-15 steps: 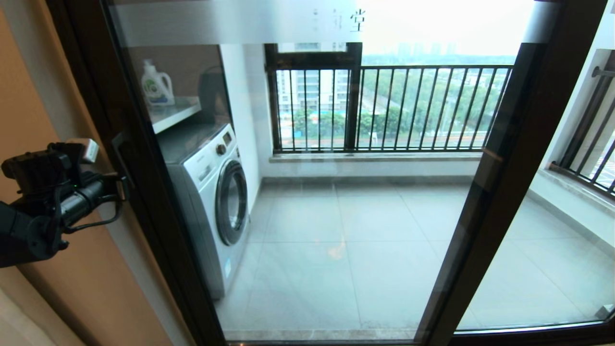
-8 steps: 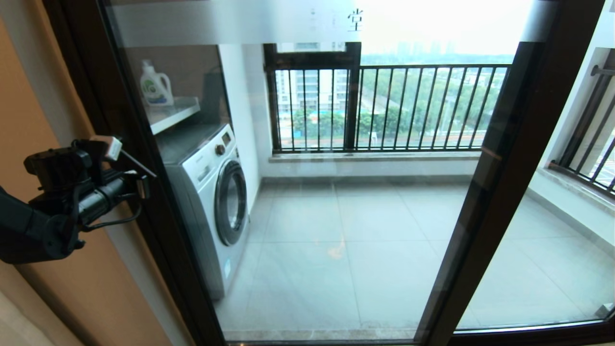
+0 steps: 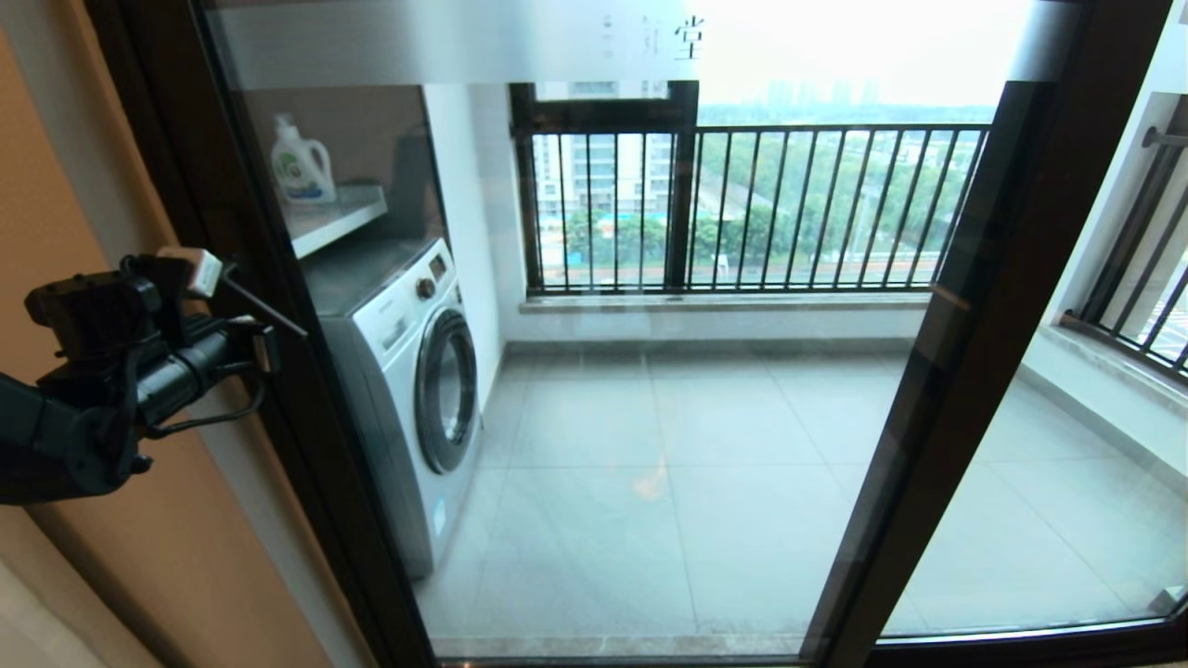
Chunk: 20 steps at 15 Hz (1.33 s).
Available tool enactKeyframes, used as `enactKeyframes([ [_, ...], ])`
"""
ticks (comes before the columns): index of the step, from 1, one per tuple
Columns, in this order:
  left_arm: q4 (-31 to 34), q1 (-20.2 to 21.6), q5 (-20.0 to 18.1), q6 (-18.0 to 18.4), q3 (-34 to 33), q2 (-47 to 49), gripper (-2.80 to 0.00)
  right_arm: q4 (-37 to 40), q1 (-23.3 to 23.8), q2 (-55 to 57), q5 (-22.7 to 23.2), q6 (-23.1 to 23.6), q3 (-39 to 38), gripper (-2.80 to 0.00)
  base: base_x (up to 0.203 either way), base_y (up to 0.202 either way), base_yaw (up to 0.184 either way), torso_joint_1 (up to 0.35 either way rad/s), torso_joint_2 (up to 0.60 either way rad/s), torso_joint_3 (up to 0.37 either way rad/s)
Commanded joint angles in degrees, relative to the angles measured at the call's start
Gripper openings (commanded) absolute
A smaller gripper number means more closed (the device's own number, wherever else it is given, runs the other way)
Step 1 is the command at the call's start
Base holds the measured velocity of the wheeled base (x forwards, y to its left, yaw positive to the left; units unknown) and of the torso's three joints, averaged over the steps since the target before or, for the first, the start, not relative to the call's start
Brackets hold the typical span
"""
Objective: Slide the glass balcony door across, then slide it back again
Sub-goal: Close the slid door
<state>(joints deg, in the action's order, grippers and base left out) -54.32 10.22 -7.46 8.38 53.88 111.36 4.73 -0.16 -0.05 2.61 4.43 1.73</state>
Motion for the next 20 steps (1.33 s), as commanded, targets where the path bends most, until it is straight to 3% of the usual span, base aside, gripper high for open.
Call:
enactKeyframes([
  [1,-0.4,-0.5,0.0,0.0,0.8,-1.5,-2.8,0.0,0.0,0.0,0.0,0.1,0.0,-2.8,0.0,0.0,0.0,0.0,0.0,0.0],
  [9,-0.3,-2.1,0.1,0.0,0.5,-4.7,-2.8,0.0,0.0,0.0,0.0,0.1,-0.1,-2.8,0.0,0.0,0.0,0.0,0.0,0.0],
  [14,-0.5,-1.8,-0.3,-2.8,-10.6,-10.6,-2.8,0.0,0.1,0.0,0.0,0.1,0.0,-2.8,0.0,0.0,0.0,0.0,0.0,0.0],
  [17,-0.5,1.8,-0.6,-4.7,-16.2,-15.2,-2.8,0.0,0.0,0.0,0.0,0.1,0.0,-2.8,0.0,0.0,0.0,0.0,0.0,0.0],
  [20,-0.4,5.3,-0.9,-4.9,-14.4,-18.8,-2.8,0.0,0.0,0.0,0.0,0.1,0.0,-2.8,0.0,0.0,0.0,0.0,0.0,0.0],
])
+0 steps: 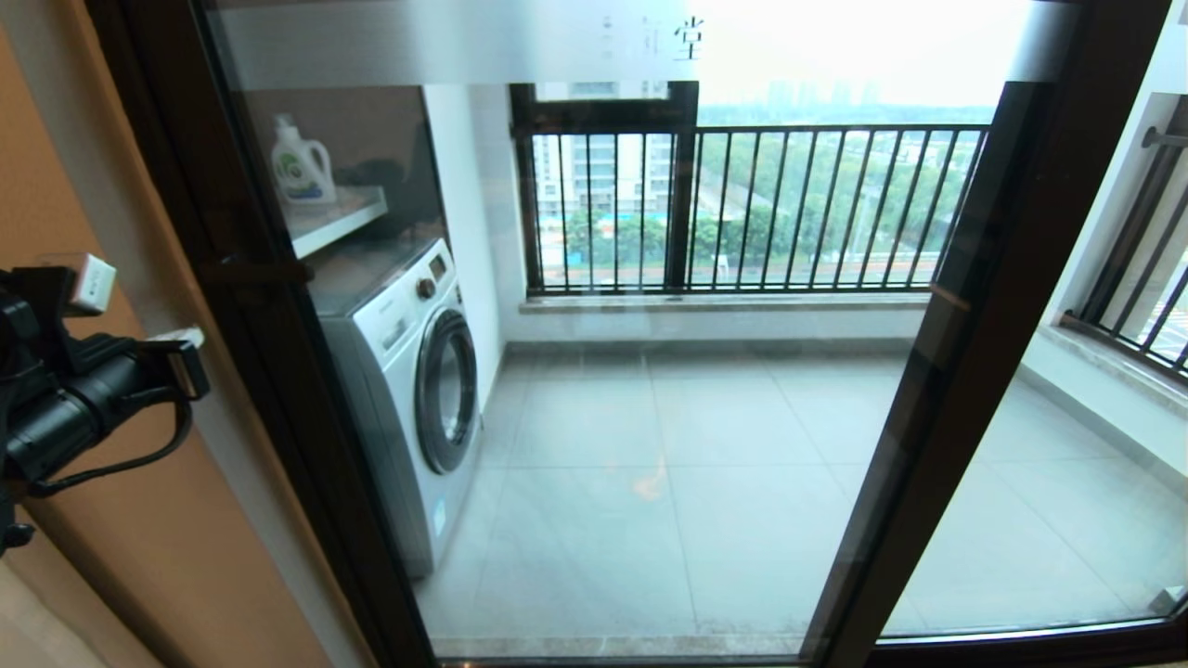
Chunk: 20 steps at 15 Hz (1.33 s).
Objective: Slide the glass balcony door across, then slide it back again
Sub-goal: Close the slid door, then open the slid door
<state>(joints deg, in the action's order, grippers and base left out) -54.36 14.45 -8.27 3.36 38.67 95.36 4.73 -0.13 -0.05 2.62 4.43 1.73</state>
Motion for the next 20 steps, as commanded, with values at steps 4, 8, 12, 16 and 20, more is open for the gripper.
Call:
enactKeyframes([
  [4,0.2,0.7,-0.1,0.0,5.1,-6.5,-2.8,0.0,0.0,0.0,0.0,0.1,-0.1,-2.8,0.0,0.0,0.0,0.0,0.0,0.0],
  [8,2.6,-4.0,0.0,0.2,12.1,-4.6,-2.8,0.0,0.0,0.0,0.0,0.1,0.0,-2.8,0.0,0.0,0.0,0.0,0.0,0.0],
  [12,4.8,-10.2,0.9,0.3,18.0,1.0,-2.8,0.0,0.0,0.0,0.0,0.1,0.0,-2.8,0.0,0.0,0.0,0.0,0.0,0.0],
  [16,4.4,-11.7,2.4,0.2,19.0,6.2,-2.8,0.0,0.0,0.0,0.0,0.1,0.0,-2.8,0.0,0.0,0.0,0.0,0.0,0.0],
  [20,4.2,-11.5,3.0,0.2,18.7,10.0,-2.8,0.0,0.0,0.0,0.0,0.1,0.0,-2.8,0.0,0.0,0.0,0.0,0.0,0.0],
])
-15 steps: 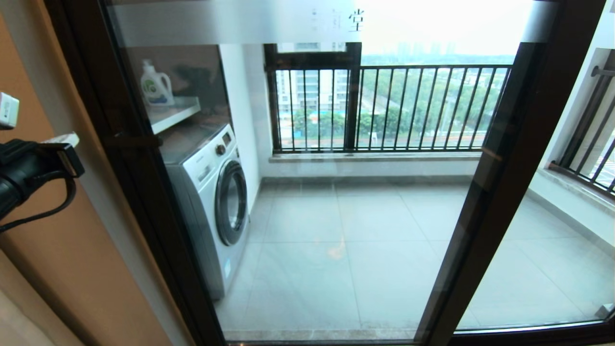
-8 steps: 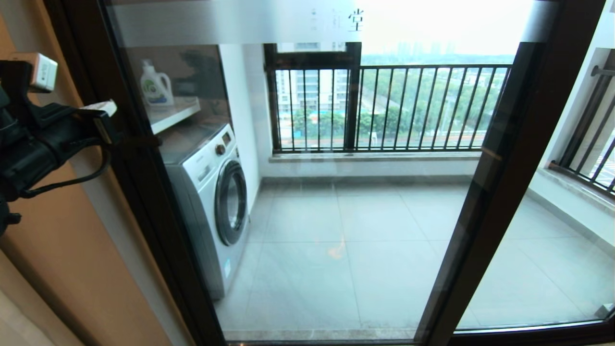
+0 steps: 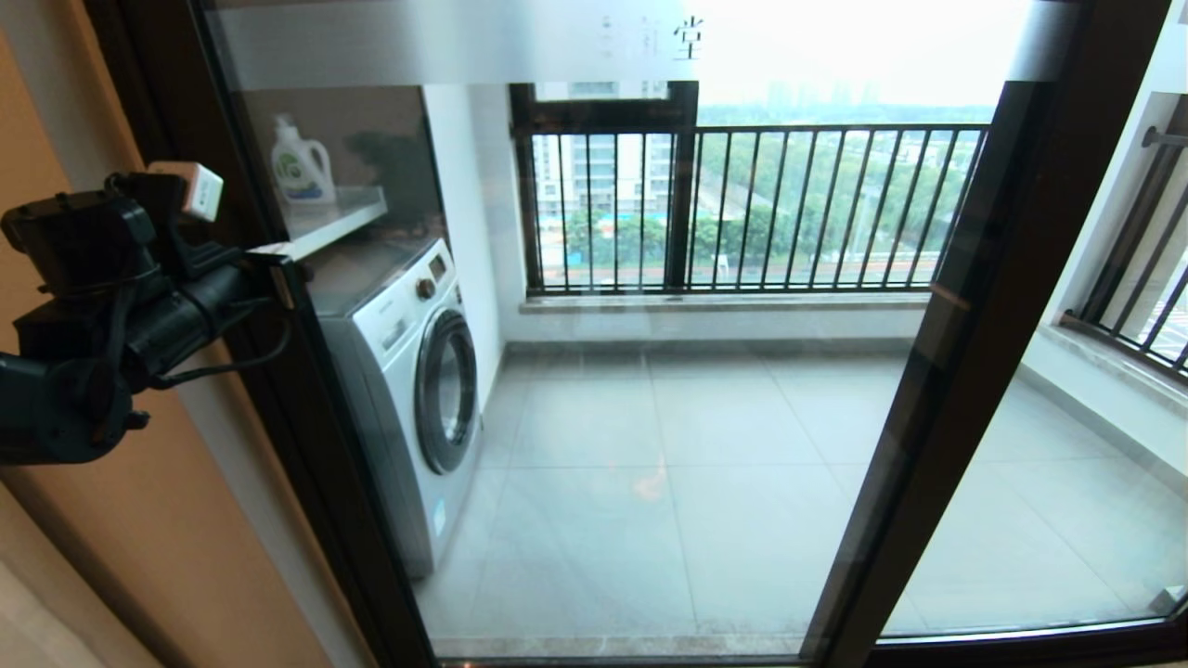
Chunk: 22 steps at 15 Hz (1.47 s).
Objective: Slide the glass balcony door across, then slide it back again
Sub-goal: Open the slid door
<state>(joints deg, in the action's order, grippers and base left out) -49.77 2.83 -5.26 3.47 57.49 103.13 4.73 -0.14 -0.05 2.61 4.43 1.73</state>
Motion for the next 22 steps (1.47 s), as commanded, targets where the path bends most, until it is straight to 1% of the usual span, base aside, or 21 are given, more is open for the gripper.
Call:
enactKeyframes([
  [1,-0.4,0.1,0.5,0.0,-0.7,2.4,-2.8,0.0,0.0,0.0,0.0,0.1,0.0,-2.8,0.0,0.0,0.0,0.0,0.0,0.0],
  [4,-0.7,0.2,1.0,0.0,-5.3,2.7,-2.8,0.0,0.0,0.0,0.0,0.1,-0.1,-2.8,0.0,0.0,0.0,0.0,0.0,0.0],
  [5,-2.3,0.3,1.1,-0.1,-6.5,3.5,-2.8,0.0,0.0,0.0,0.0,0.1,0.0,-2.8,0.0,0.0,0.0,0.0,0.0,0.0],
  [9,-15.2,1.0,1.3,0.3,-10.9,8.1,-2.8,0.0,0.0,0.0,0.0,0.1,0.0,-2.8,0.0,0.0,0.0,0.0,0.0,0.0],
  [12,-15.8,2.1,1.2,0.2,-11.3,7.8,-2.8,0.0,0.0,0.0,0.0,0.1,0.0,-2.8,0.0,0.0,0.0,0.0,0.0,0.0],
  [16,-16.1,4.4,1.1,0.0,-13.4,7.8,-2.8,0.0,0.0,0.0,0.0,0.1,0.0,-2.8,0.0,0.0,0.0,0.0,0.0,0.0],
  [19,-16.1,5.1,1.2,0.0,-13.3,7.7,-2.8,0.0,0.0,0.0,0.0,0.1,0.0,-2.8,0.0,0.0,0.0,0.0,0.0,0.0],
  [22,-16.1,6.7,1.1,0.1,-13.5,8.1,-2.8,0.0,0.0,0.0,0.0,0.1,0.0,-2.8,0.0,0.0,0.0,0.0,0.0,0.0],
])
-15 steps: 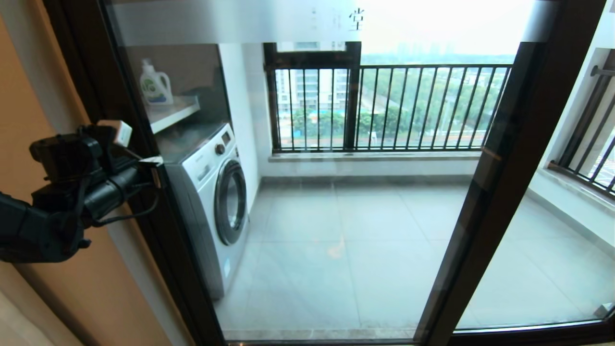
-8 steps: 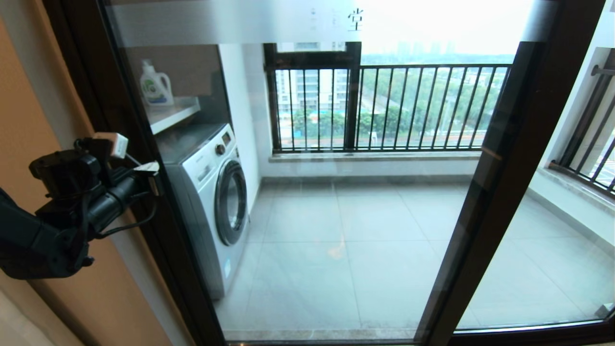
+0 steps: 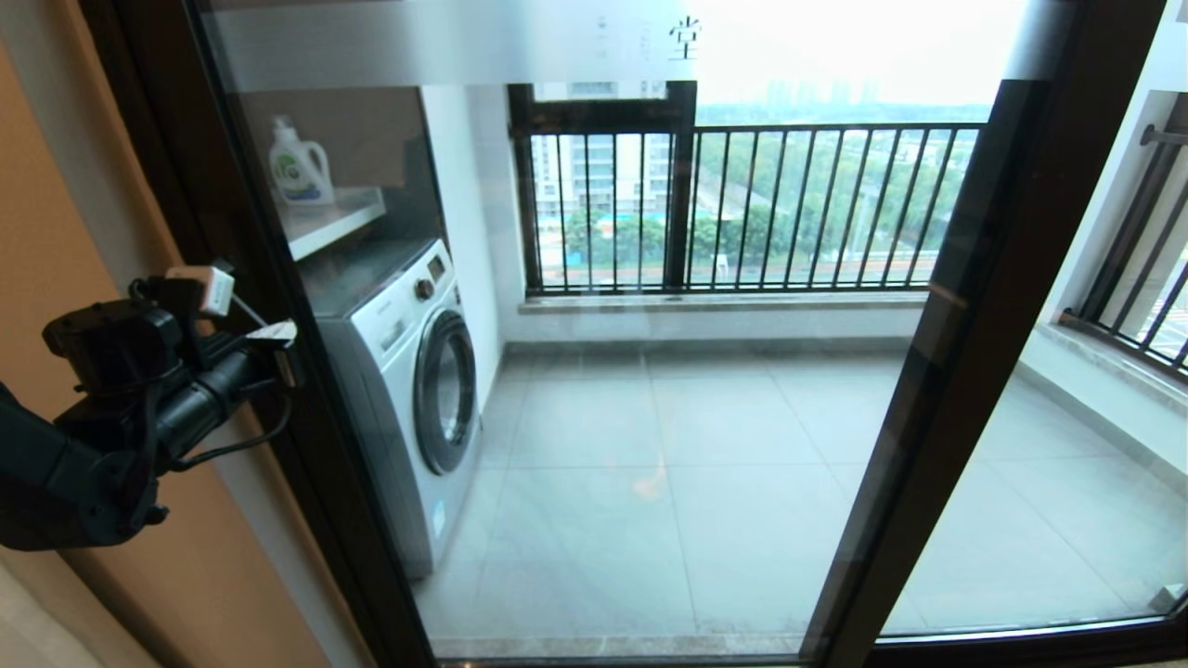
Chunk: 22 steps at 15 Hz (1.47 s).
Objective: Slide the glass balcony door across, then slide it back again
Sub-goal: Open the slid door
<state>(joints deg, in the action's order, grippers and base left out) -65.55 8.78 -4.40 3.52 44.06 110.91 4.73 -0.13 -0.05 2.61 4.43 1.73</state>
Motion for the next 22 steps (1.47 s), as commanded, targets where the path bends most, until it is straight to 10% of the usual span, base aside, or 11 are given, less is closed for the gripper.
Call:
enactKeyframes([
  [1,-0.3,1.2,0.2,0.2,-0.8,0.4,-2.8,0.0,0.0,0.0,0.0,0.1,0.0,-2.8,0.0,0.0,0.0,0.0,0.0,0.0],
  [22,-7.9,4.5,-0.7,0.4,-7.0,-3.2,-2.8,0.0,0.0,0.0,0.0,0.1,0.0,-2.8,0.0,0.0,0.0,0.0,0.0,0.0],
])
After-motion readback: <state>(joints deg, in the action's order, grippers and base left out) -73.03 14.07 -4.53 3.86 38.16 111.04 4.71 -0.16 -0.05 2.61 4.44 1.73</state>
